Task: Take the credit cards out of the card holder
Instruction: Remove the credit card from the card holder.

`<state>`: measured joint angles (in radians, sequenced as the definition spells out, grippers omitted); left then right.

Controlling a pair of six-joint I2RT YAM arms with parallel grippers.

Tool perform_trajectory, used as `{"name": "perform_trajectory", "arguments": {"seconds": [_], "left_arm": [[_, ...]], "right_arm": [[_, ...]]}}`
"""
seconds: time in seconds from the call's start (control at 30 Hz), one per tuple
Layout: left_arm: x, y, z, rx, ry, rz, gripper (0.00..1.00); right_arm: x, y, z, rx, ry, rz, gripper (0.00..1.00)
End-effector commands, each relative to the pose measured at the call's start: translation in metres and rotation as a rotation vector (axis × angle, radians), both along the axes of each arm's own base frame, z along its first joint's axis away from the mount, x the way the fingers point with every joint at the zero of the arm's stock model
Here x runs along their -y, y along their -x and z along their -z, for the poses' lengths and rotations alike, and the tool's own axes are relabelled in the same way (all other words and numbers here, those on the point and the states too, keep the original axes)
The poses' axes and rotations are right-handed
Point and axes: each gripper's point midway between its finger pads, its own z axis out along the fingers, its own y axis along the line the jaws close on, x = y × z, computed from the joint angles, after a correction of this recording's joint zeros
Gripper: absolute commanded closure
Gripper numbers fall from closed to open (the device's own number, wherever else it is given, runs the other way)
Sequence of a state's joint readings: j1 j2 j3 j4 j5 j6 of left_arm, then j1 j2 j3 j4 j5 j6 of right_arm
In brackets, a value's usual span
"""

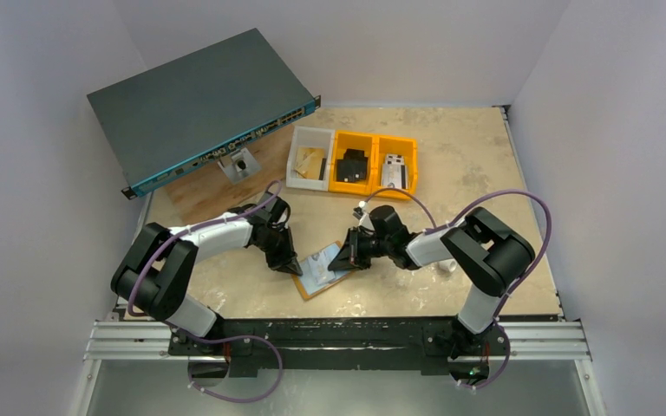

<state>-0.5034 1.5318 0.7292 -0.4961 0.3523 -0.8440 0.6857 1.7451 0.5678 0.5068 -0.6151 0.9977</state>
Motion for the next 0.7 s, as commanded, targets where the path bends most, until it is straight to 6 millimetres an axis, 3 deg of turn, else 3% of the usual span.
{"name": "perform_trajectory", "arguments": {"seconds": [0.0,0.1,0.17,0.67], "left_arm": [[-0.033,0.008,0.027,-0.014,-0.163,0.008,1.00],[-0.032,0.007,0.026,-0.010,-0.161,0.010,1.00],[-0.031,0.007,0.025,-0.009,-0.156,0.011,1.00],[-0.024,0.005,0.025,-0.010,-0.136,0.020,1.00]], "right_arm": [[0.004,0.001,0.005,0.010,0.010,-0.007,0.97],[0.000,0.001,0.003,0.011,-0.010,-0.012,0.78],[-0.002,0.000,0.003,0.005,-0.021,-0.015,0.73],[-0.014,-0.001,-0.011,0.036,-0.056,-0.059,0.77]]}}
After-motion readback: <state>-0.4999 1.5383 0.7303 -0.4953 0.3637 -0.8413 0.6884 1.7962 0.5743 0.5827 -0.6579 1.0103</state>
